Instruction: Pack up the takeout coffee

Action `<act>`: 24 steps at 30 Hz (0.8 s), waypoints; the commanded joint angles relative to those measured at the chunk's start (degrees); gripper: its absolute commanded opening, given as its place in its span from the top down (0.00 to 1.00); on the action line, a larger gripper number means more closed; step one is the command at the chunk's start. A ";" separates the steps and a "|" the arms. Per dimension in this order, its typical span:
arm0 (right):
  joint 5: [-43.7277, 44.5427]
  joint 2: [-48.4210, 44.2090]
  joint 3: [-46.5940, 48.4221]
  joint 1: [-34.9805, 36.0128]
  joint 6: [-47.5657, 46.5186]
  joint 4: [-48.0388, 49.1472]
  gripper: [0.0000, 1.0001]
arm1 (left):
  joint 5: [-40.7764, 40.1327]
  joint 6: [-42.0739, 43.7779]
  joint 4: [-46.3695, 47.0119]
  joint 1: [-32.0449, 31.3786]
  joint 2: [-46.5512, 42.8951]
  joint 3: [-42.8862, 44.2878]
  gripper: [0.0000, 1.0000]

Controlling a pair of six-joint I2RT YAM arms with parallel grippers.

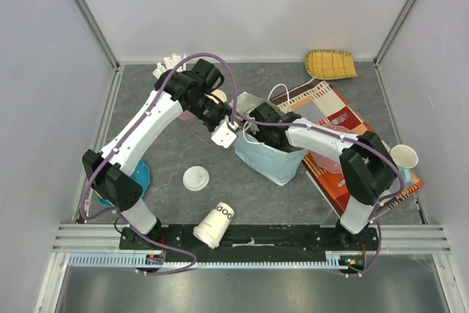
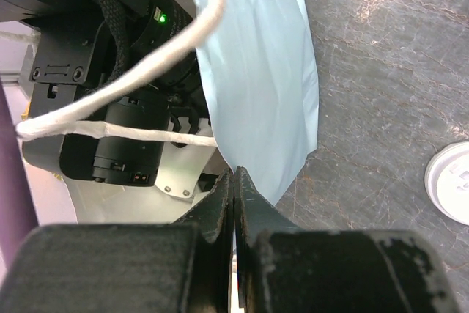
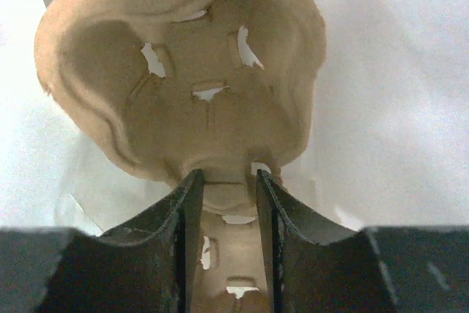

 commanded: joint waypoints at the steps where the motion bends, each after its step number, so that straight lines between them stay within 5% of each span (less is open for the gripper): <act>1: -0.03 -1.94 4.96 0.38 -0.44 -4.76 0.56 | -0.71 2.27 -11.45 -0.21 -0.85 0.48 0.98; 12: -3.54 -9.58 15.51 0.73 -0.97 -7.40 0.27 | -0.71 2.63 -11.53 -0.21 -1.02 0.31 0.98; 23: -1.79 -14.76 25.17 0.73 0.00 -8.98 0.20 | -1.41 2.10 -11.36 -0.30 -0.94 0.92 0.97; 24: -1.18 -15.29 25.71 0.73 -0.09 -8.98 0.18 | -1.24 1.84 -11.27 -0.30 -0.94 1.44 0.86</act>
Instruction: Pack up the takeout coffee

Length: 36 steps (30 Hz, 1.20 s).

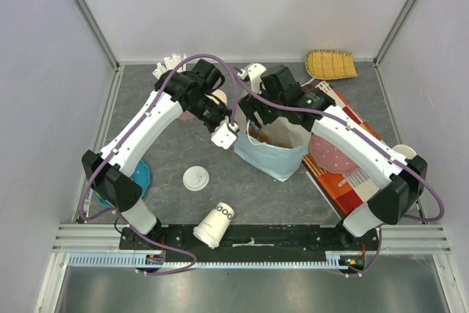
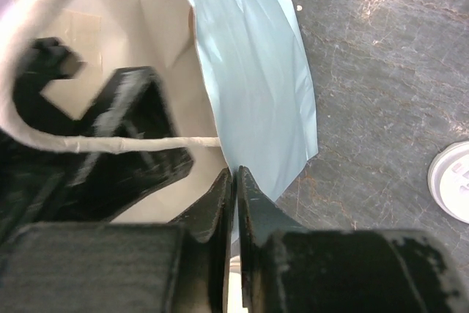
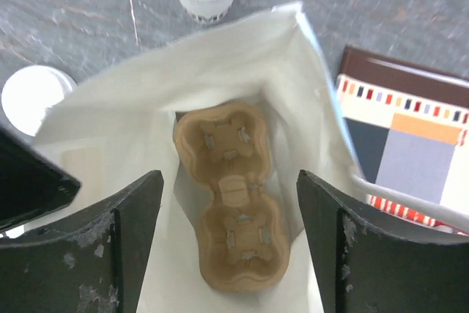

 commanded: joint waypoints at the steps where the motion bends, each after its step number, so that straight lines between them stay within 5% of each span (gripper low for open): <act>1: 1.58 -5.13 5.49 0.25 0.31 -0.28 0.17 | -1.15 0.38 -11.12 -0.06 -0.63 1.60 0.79; 6: 4.13 -8.21 6.20 0.25 -0.14 -0.19 0.07 | -1.24 -0.95 -10.85 -0.06 -1.07 1.87 0.52; 11: 6.06 -10.76 6.72 0.25 0.13 -0.19 0.03 | -2.12 -2.09 -10.85 -0.06 -1.77 2.39 0.38; 13: 5.54 -11.73 7.51 0.25 0.22 -0.28 0.02 | -2.20 -3.49 -10.85 -0.06 -2.03 3.53 0.23; 18: -6.92 -14.36 9.19 0.25 -5.22 -0.11 0.03 | -2.38 -8.94 -9.28 -0.06 -3.96 5.90 0.01; 31: -32.85 -14.99 12.26 0.60 -21.13 -0.89 0.02 | -0.01 -34.58 -2.34 0.03 -13.19 1.78 0.00; 36: -34.28 -14.11 10.86 4.90 -28.15 -3.35 0.02 | -3.16 -49.15 1.79 0.12 -16.97 -1.82 0.00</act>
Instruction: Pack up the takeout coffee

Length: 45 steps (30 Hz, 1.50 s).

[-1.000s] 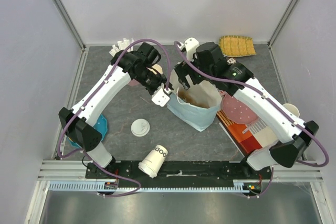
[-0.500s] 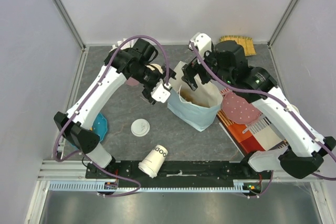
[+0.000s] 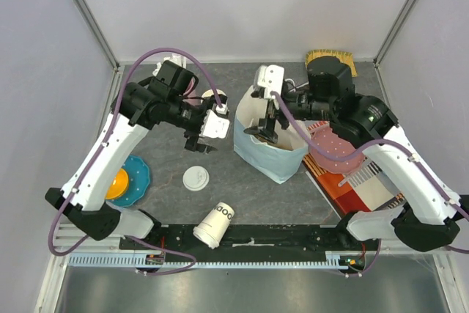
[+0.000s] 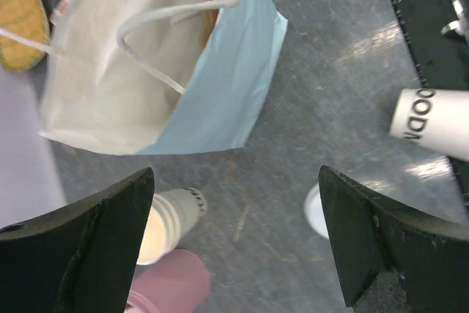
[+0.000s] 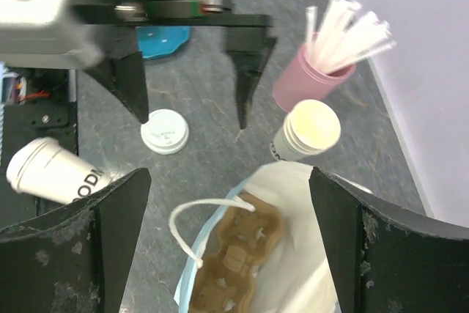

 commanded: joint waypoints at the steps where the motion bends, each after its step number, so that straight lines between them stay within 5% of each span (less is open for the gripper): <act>1: -4.99 1.76 0.52 4.42 -8.91 -2.28 0.02 | -1.35 -18.94 2.67 0.12 -3.97 -3.22 0.00; 7: 2.03 7.47 2.54 15.93 -17.43 -9.14 0.02 | -4.26 -32.40 7.60 0.64 -10.21 -9.28 0.00; 14: 8.37 10.91 -3.77 26.66 -23.41 -13.10 0.02 | -4.97 -38.74 11.47 10.29 -15.22 -18.15 0.00; 19: 11.18 12.93 -10.01 32.90 -25.62 -13.81 0.02 | 2.14 -43.31 13.49 17.69 -19.78 -24.14 0.00; 25: 9.69 15.74 -21.09 35.89 -27.64 -3.64 0.02 | 0.84 -45.77 14.90 27.34 -23.22 -28.54 0.00; 34: 11.54 20.75 -28.92 36.60 -26.68 13.61 0.02 | 1.54 -44.28 13.85 28.59 -24.10 -28.81 0.01; 45: 10.04 28.22 -27.79 36.60 -29.40 12.22 0.02 | 4.00 -41.29 13.32 28.59 -21.29 -26.87 0.01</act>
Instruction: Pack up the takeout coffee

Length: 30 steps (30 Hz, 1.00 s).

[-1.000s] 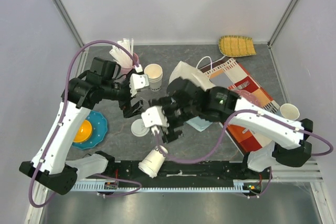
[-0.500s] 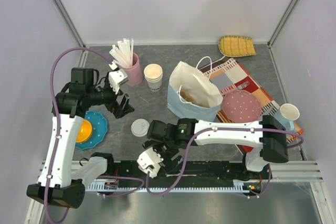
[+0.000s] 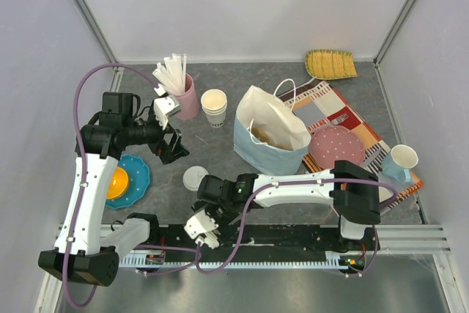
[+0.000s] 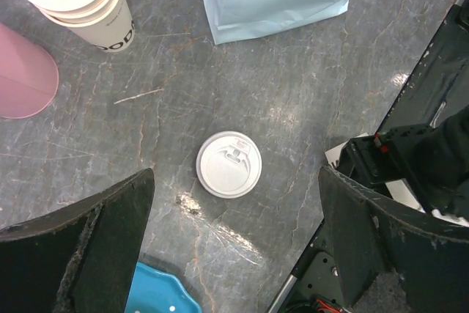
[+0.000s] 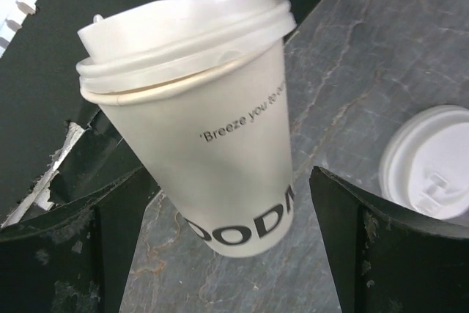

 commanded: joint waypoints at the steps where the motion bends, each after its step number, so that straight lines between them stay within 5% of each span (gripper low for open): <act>1: -2.48 2.23 1.29 0.34 -2.30 0.11 0.02 | 3.50 1.33 0.62 0.31 1.57 2.87 0.01; 17: -4.86 5.22 -2.31 0.34 -0.63 4.76 0.04 | 4.73 1.16 0.97 0.31 2.54 2.97 0.01; 30: -7.32 2.59 -5.12 -1.68 2.89 9.23 0.18 | 4.47 0.98 0.97 0.31 2.19 2.88 0.01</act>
